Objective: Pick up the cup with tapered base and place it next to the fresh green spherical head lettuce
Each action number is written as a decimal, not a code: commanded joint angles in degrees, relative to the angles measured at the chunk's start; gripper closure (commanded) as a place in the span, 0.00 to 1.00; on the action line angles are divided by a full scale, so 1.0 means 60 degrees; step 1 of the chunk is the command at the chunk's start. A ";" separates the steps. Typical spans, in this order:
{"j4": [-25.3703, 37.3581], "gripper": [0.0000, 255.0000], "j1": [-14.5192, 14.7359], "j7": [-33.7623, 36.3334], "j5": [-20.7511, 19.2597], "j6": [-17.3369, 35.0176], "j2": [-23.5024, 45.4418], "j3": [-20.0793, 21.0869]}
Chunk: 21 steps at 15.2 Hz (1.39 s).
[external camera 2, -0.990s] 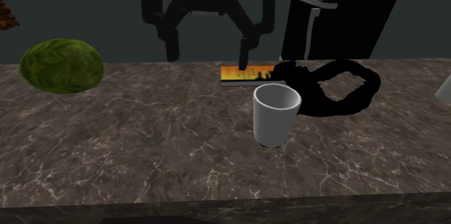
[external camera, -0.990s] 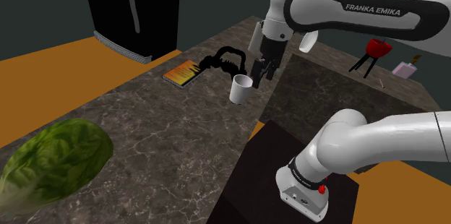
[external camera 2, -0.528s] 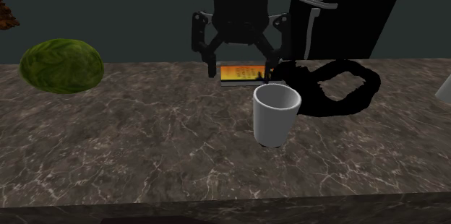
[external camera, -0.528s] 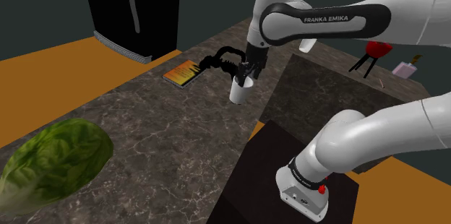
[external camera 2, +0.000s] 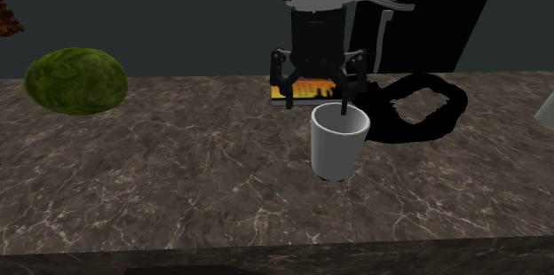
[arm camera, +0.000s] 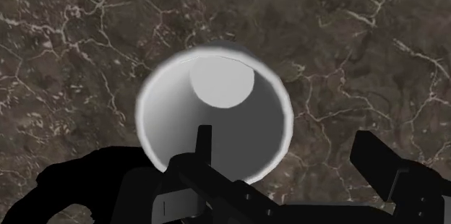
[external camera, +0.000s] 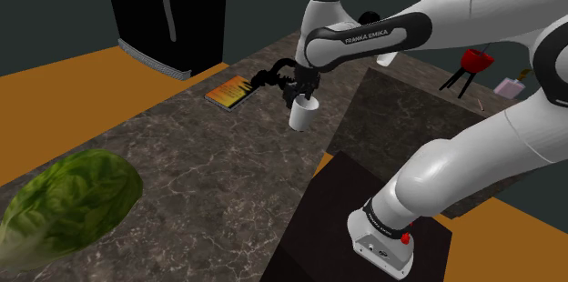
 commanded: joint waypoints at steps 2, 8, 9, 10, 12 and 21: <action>-0.0170 0.00 -0.0036 0.0039 -0.0069 0.0486 0.0283 -0.0014; -0.0408 0.00 -0.0065 0.0070 -0.0124 0.0998 0.0557 -0.0030; -0.0408 0.00 -0.0065 0.0070 -0.0124 0.0998 0.0557 -0.0030; -0.0408 0.00 -0.0065 0.0070 -0.0124 0.0998 0.0557 -0.0030; -0.0408 0.00 -0.0065 0.0070 -0.0124 0.0998 0.0557 -0.0030; -0.0407 1.00 -0.0064 0.0071 -0.0123 0.0995 0.0556 -0.0030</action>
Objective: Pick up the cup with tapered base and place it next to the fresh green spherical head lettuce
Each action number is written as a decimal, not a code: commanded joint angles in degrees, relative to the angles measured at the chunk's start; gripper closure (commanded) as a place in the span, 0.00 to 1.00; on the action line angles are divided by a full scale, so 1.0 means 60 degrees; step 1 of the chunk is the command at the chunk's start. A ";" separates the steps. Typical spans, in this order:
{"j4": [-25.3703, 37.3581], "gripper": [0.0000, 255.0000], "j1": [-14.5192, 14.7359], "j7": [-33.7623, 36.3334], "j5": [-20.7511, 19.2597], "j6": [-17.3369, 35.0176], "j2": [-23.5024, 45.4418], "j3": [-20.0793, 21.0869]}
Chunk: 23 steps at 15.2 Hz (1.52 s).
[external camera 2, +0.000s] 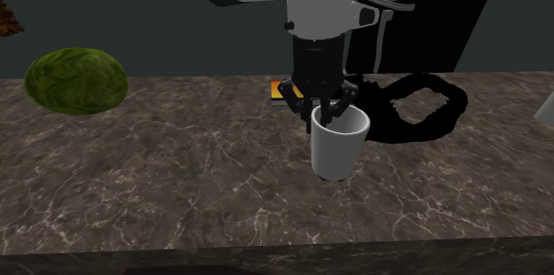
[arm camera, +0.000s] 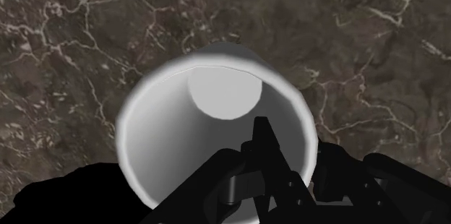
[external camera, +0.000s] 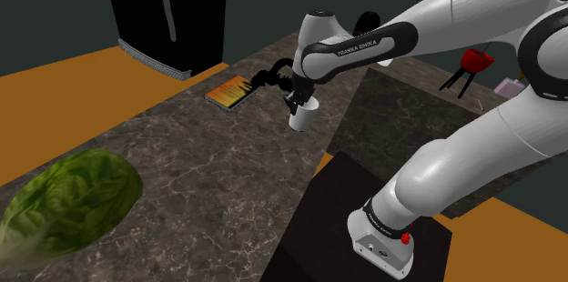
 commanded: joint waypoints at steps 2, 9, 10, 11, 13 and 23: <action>-0.0002 1.00 0.0001 0.0000 0.0002 0.0000 0.0002 0.0001; 0.0391 1.00 0.0023 -0.0099 0.0078 -0.0851 -0.0461 -0.0005; 0.0464 1.00 0.0027 -0.0114 0.0089 -0.0992 -0.0529 -0.0006; 0.0539 1.00 0.0030 -0.0128 0.0099 -0.1132 -0.0595 -0.0007; 0.0695 1.00 0.0035 -0.0156 0.0118 -0.1410 -0.0718 -0.0008; 0.1591 1.00 0.0054 -0.0279 0.0190 -0.2772 -0.1189 -0.0011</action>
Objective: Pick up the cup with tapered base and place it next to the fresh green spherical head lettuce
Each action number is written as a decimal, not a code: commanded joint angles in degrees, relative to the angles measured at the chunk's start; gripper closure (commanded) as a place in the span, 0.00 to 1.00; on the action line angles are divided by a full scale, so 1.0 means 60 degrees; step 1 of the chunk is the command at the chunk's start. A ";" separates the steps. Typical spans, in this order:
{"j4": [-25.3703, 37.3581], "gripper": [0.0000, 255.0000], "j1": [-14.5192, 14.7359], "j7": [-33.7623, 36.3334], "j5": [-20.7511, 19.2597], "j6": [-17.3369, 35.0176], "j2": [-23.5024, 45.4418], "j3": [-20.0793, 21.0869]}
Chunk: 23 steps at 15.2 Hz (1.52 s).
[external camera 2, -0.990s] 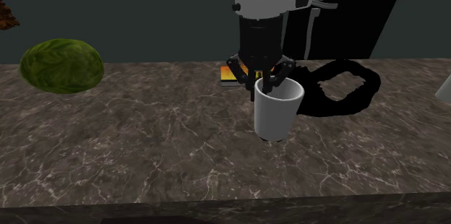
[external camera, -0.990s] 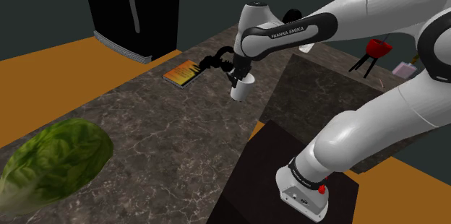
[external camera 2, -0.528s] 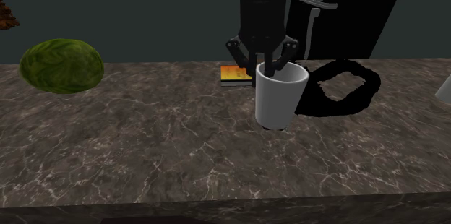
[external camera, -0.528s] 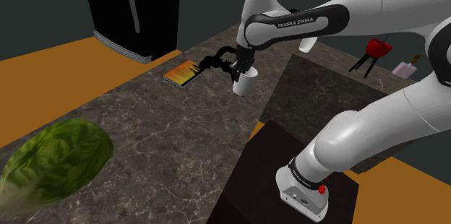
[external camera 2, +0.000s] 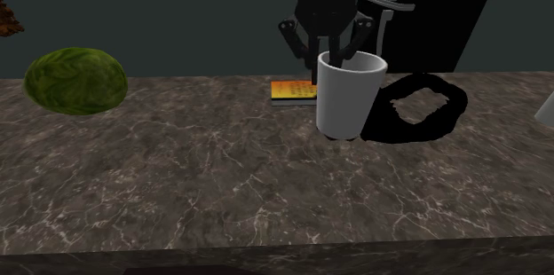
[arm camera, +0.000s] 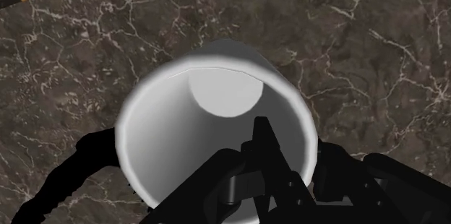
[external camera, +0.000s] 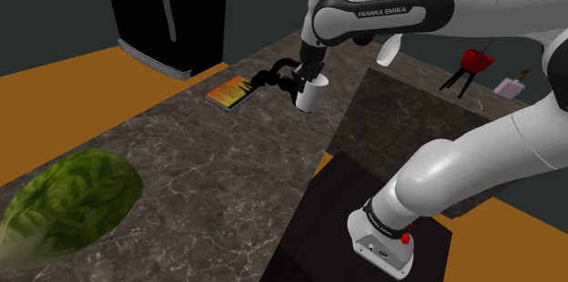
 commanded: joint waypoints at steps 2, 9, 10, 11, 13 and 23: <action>0.0268 1.00 0.0010 -0.0021 0.0020 -0.0414 -0.0145 0.0009; 0.1032 1.00 0.0016 -0.0093 0.0050 -0.1333 -0.0303 0.0012; 0.1148 1.00 0.0016 -0.0103 0.0053 -0.1462 -0.0317 0.0012; 0.1266 1.00 0.0016 -0.0113 0.0056 -0.1592 -0.0328 0.0012; 0.1508 1.00 0.0017 -0.0132 0.0062 -0.1849 -0.0345 0.0014; 0.2831 1.00 0.0014 -0.0222 0.0080 -0.3125 -0.0301 0.0023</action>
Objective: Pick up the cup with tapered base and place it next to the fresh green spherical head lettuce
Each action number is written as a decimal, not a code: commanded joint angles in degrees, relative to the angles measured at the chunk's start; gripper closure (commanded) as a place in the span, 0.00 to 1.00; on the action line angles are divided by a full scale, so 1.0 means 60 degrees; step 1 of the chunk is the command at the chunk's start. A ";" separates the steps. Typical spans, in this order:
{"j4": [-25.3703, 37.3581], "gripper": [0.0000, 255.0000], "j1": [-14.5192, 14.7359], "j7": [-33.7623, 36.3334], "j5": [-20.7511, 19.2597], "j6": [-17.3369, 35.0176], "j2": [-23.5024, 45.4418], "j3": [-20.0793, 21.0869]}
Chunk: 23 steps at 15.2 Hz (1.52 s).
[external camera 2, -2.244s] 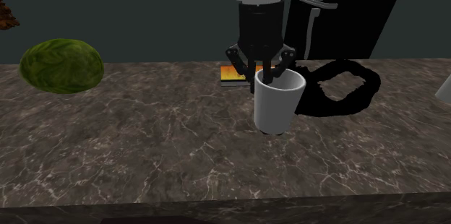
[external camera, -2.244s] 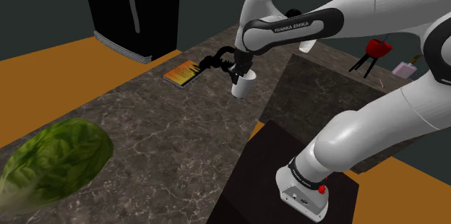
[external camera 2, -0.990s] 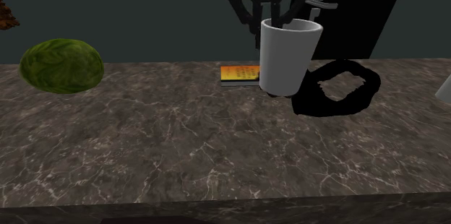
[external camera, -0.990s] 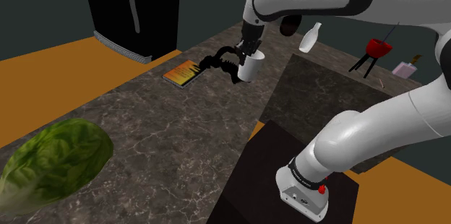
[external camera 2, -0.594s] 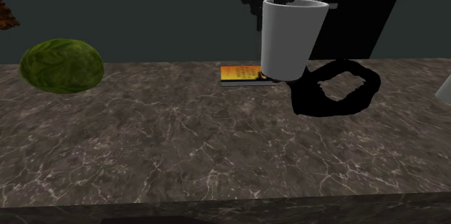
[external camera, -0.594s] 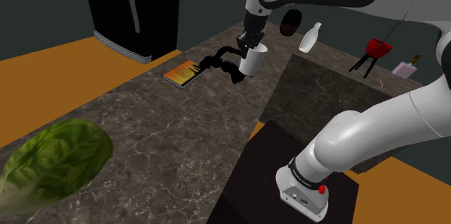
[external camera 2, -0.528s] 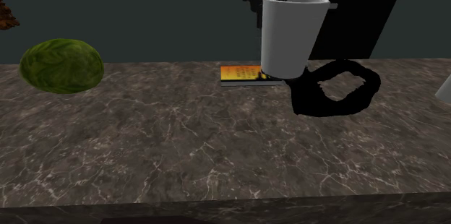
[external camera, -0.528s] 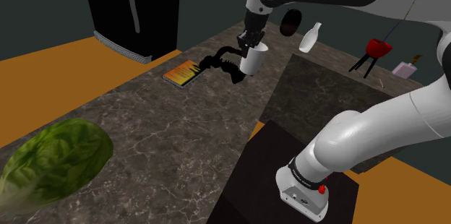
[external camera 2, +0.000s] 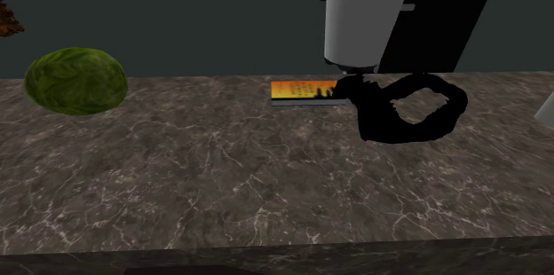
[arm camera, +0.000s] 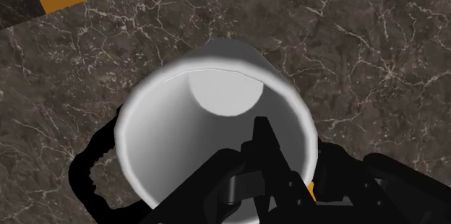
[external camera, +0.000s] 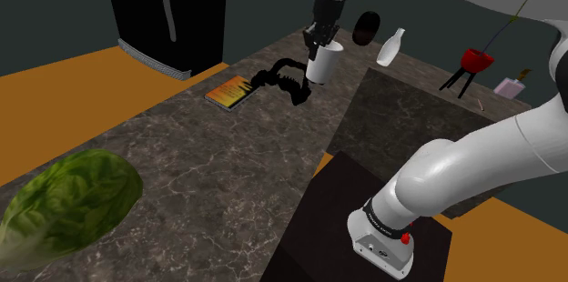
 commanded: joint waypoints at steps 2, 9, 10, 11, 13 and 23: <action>0.0412 1.00 0.0003 -0.0015 0.0006 -0.0376 0.0036 0.0011; -0.0085 1.00 0.0507 0.1261 0.0452 -0.0661 -0.0667 0.0926; -0.0141 1.00 0.0593 0.1479 0.0538 -0.0699 -0.0752 0.1084; -0.0187 1.00 0.0678 0.1698 0.0627 -0.0736 -0.0828 0.1246; -0.0247 1.00 0.0848 0.2140 0.0809 -0.0809 -0.0950 0.1573; 0.0072 1.00 0.1619 0.4455 0.1691 -0.1076 -0.0932 0.3329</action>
